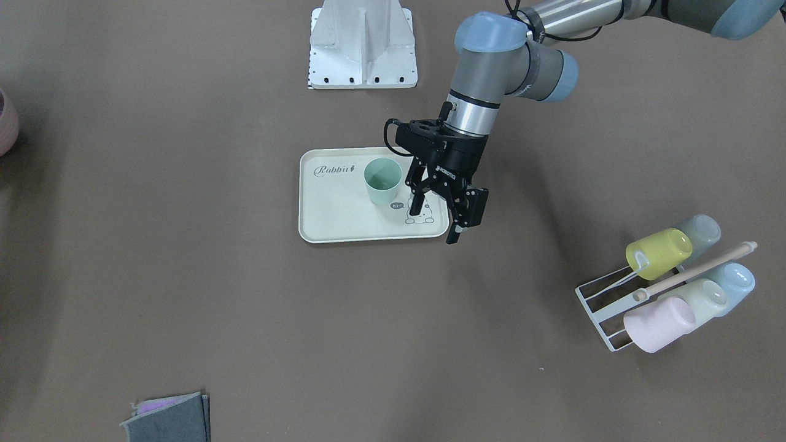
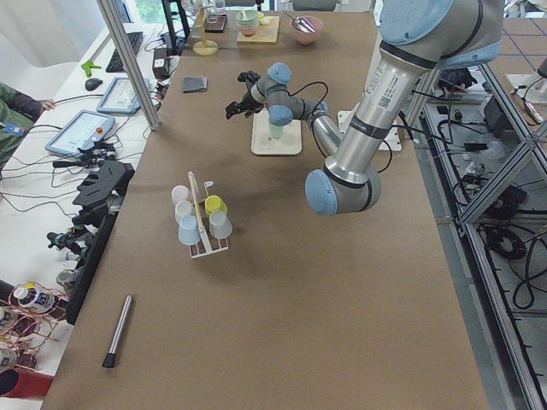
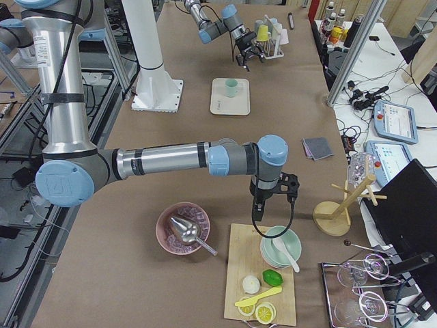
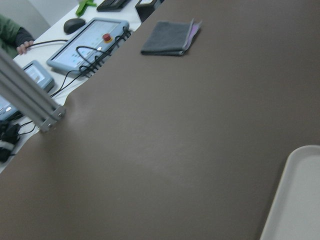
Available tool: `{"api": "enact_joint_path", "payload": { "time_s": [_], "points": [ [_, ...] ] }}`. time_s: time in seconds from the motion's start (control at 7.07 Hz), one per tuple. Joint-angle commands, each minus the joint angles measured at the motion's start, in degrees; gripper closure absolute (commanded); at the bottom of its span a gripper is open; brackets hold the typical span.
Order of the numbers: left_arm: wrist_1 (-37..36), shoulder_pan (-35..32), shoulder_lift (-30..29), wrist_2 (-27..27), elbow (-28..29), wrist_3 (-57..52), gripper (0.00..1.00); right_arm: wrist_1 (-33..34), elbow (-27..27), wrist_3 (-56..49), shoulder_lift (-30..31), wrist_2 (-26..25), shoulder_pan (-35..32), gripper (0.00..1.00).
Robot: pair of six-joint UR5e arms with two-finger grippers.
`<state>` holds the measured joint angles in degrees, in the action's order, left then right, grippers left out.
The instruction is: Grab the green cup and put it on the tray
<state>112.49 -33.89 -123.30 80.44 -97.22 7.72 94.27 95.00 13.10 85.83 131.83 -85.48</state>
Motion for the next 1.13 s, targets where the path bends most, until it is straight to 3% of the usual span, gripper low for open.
{"api": "enact_joint_path", "payload": {
  "time_s": [0.0,0.14,0.57,0.85,0.99],
  "points": [
    [-14.44,-2.31,-1.05,-9.83,-0.25,-10.4,0.01,0.04,0.01,-0.09,0.03,0.0,0.05,0.0],
    [-20.5,-3.97,-1.67,-10.21,-0.51,-10.62,0.01,0.04,0.01,-0.09,0.04,0.09,0.05,0.0],
    [-21.26,-7.31,-1.68,-7.77,-2.62,-10.09,0.01,0.04,0.01,-0.09,0.12,0.26,0.05,0.0],
    [-21.35,-16.07,-1.06,8.24,-2.8,-10.09,0.01,0.04,0.1,-0.09,0.21,0.35,0.05,0.0],
    [-21.35,-19.43,-0.54,12.68,-2.8,-10.01,0.01,0.04,0.19,-0.09,0.3,0.35,0.05,0.0]
  ]
}}
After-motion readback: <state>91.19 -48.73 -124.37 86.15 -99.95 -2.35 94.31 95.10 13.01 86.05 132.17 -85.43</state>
